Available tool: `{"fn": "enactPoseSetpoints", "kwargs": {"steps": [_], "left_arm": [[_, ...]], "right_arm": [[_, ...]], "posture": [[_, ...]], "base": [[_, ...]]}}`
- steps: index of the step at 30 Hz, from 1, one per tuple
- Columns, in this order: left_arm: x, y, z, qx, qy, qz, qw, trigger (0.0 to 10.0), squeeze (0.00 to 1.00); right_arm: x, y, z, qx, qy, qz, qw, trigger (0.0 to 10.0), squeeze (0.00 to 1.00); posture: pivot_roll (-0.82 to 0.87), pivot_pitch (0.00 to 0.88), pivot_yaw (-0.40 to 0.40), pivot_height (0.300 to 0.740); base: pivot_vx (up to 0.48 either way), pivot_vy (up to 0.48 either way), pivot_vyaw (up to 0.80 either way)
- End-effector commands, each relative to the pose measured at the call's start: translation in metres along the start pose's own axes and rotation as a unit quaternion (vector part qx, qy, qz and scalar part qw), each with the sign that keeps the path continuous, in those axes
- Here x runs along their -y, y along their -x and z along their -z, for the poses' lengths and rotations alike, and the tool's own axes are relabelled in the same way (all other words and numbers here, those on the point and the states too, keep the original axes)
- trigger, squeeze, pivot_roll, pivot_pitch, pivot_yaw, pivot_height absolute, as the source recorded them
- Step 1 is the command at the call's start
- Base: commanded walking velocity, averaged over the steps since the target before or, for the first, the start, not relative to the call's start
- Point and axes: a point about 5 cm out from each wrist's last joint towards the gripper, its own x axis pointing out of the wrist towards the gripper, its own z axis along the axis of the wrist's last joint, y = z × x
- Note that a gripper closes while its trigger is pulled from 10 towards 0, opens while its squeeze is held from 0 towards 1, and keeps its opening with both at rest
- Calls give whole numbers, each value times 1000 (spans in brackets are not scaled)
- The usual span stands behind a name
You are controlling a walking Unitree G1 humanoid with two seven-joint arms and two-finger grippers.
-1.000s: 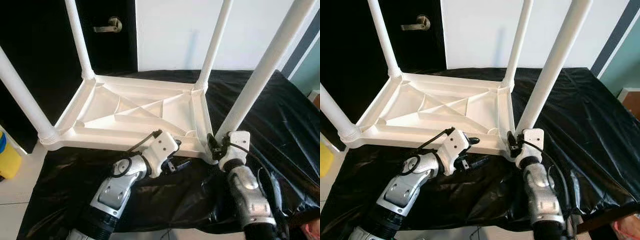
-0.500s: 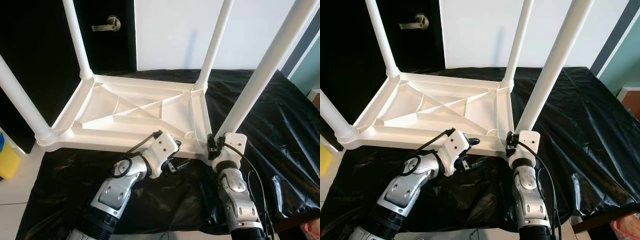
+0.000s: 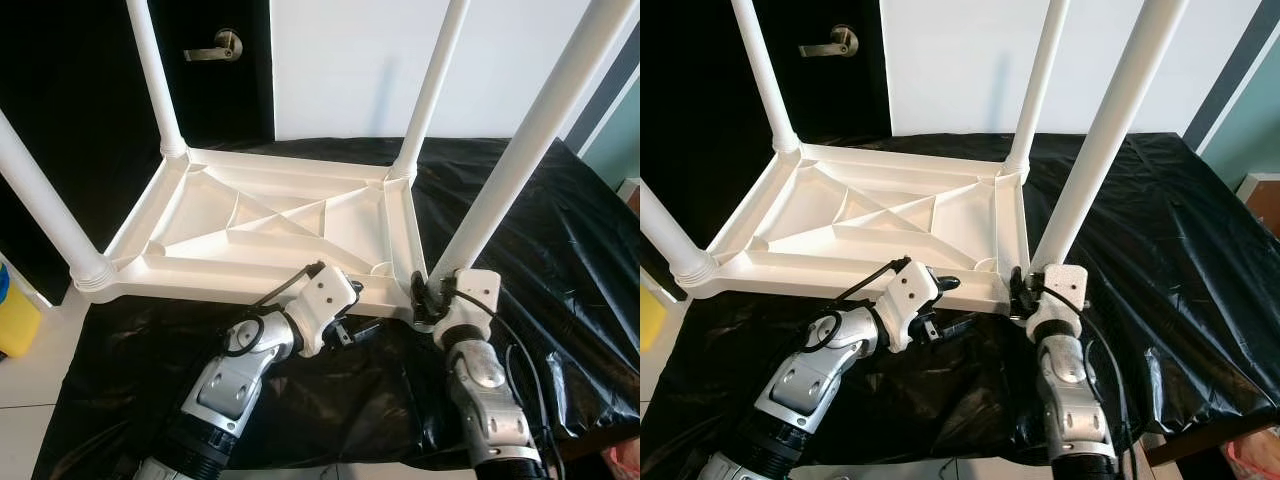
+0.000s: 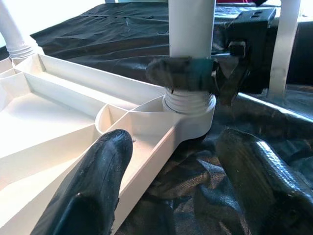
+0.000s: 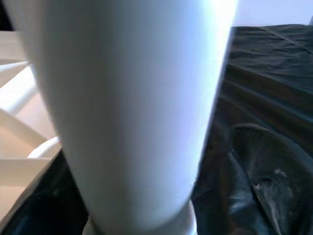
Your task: Building children table
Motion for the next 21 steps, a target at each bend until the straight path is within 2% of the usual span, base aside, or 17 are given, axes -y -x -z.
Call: {"fn": "enactPoseSetpoints", "kwargs": {"steps": [1,3,7,8,14,17,19,20,21], "left_arm": [[-1,-2,1,-2,-1,-22,1000,10000,0],[-1,-2,1,-2,-1,-22,1000,10000,0],[-1,-2,1,-2,-1,-19,1000,10000,0],[-1,-2,1,-2,-1,-19,1000,10000,0],[-2,-3,1,-1,-2,-18,1000,10000,0],[-2,-3,0,-1,-2,-16,1000,10000,0],[-2,-3,0,-1,-2,-16,1000,10000,0],[-2,-3,0,-1,-2,-15,1000,10000,0],[-2,-3,0,-1,-2,-14,1000,10000,0]], "right_arm": [[11,-1,0,2,-8,-24,1000,10000,1000],[13,-1,0,2,-6,-36,999,10000,1000],[20,-2,0,2,28,-136,990,10000,961],[20,-3,0,-1,29,-152,988,10000,0],[20,-7,-2,0,49,-198,979,10000,0],[17,-11,-4,2,58,-239,969,10000,0],[17,-11,-4,2,58,-239,969,10000,0],[13,-15,-4,2,68,-259,963,10000,0],[11,-20,-4,-1,77,-270,960,706,0]], "posture": [[2,0,-53,740],[2,0,-53,740],[-3,0,-48,740],[-5,0,-47,740],[-5,0,-45,740],[-7,0,-40,740],[-7,0,-40,740],[-7,0,-37,740],[-5,0,-36,740]], "base": [[0,0,0],[0,0,0],[0,0,0],[0,0,0],[0,0,0],[0,0,0],[0,0,0],[0,0,0],[0,0,0]]}}
